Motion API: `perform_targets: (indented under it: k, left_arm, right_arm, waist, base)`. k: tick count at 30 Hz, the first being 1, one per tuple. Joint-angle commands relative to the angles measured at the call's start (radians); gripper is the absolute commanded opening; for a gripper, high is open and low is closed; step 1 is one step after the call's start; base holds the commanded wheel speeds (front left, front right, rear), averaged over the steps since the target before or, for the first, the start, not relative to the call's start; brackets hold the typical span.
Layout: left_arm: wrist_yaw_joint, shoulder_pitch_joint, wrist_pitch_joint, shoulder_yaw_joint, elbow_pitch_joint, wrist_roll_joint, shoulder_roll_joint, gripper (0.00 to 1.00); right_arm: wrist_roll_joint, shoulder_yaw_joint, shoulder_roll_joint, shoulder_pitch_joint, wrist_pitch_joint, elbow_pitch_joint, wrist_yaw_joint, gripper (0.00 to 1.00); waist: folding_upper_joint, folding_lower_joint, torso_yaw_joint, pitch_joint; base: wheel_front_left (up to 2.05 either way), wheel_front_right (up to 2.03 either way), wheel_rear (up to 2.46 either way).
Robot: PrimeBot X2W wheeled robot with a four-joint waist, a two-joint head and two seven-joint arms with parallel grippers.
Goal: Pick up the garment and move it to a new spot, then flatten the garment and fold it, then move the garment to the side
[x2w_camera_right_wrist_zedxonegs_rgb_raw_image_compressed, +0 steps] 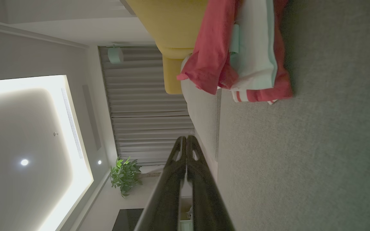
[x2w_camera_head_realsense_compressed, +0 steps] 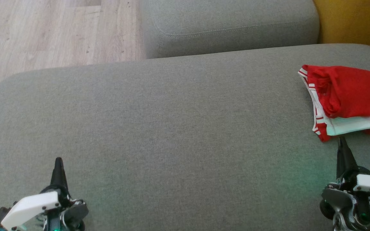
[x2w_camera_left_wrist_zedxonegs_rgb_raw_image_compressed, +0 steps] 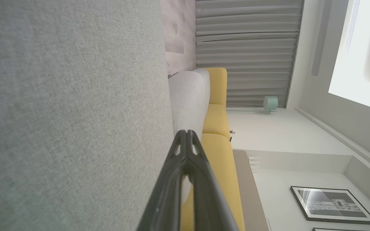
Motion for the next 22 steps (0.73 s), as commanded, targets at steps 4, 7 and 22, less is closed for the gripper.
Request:
perform_targets:
  k: [4,7,22]
  left_arm:
    - [-0.007,-0.051,0.007,0.037,-0.036,-0.006,0.007,0.0]
    - [-0.007,-0.051,0.007,0.037,-0.036,-0.006,0.007,0.0]
    - [-0.007,-0.051,0.007,0.037,-0.036,-0.006,0.007,0.0]
  right_arm:
    - [0.007,0.02,-0.007,-0.056,0.006,-0.038,-0.001,0.0]
    - [0.007,0.02,-0.007,-0.056,0.006,-0.038,-0.001,0.0]
    - [0.007,0.02,-0.007,-0.056,0.006,-0.038,-0.001,0.0]
  waist:
    - [-0.0001,0.0,0.0,0.0]
    - [-0.0001,0.0,0.0,0.0]
    - [-0.0001,0.0,0.0,0.0]
  base:
    - [0.0,0.0,0.0]
    - [0.0,0.0,0.0]
    - [0.0,0.0,0.0]
